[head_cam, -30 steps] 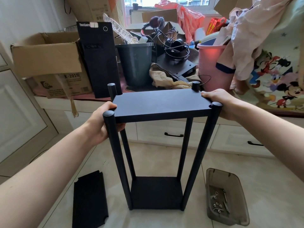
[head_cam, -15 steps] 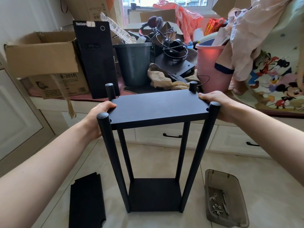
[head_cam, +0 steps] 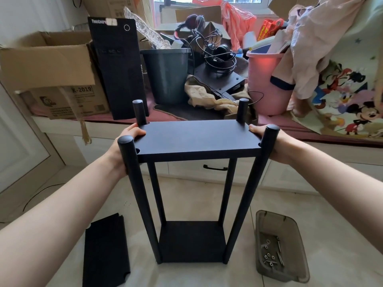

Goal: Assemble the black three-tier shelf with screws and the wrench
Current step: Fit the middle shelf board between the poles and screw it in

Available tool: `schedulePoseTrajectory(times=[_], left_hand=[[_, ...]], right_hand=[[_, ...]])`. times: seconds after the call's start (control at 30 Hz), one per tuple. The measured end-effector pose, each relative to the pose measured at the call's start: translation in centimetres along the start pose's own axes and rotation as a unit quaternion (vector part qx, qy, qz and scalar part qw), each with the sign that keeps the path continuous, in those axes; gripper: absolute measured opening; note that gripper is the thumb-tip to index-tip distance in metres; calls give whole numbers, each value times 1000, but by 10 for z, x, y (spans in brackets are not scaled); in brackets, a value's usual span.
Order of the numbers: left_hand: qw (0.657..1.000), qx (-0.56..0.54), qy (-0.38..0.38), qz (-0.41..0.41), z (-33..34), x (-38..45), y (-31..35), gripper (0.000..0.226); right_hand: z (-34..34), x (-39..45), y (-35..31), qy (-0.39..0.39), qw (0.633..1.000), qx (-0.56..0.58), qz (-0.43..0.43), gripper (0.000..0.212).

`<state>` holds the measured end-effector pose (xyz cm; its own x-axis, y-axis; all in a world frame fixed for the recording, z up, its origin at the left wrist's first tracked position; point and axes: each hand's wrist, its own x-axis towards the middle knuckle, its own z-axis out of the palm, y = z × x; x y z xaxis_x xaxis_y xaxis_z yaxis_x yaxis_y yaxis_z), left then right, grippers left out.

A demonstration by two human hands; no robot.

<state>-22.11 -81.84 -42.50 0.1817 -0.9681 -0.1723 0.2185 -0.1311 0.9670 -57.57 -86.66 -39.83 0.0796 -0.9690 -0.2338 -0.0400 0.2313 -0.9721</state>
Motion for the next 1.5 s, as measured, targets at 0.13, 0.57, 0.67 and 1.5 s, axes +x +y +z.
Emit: schedulePoseTrajectory(times=[0.13,0.57,0.67,1.5], left_hand=[[999,-28,-12,8,2,2,-4,32],[999,29,2,44,-3,6,-23,43],[999,29,1,44,-5,7,-29,40],[993,97,61,6,-13,27,-79,38]], right_hand=[[-2,2,5,-13,999,25,33,24],[-2,5,27,-32,995,80,52,29],[-2,4,36,-36,998,16,51,31],[5,21,103,15,997,12,76,36]])
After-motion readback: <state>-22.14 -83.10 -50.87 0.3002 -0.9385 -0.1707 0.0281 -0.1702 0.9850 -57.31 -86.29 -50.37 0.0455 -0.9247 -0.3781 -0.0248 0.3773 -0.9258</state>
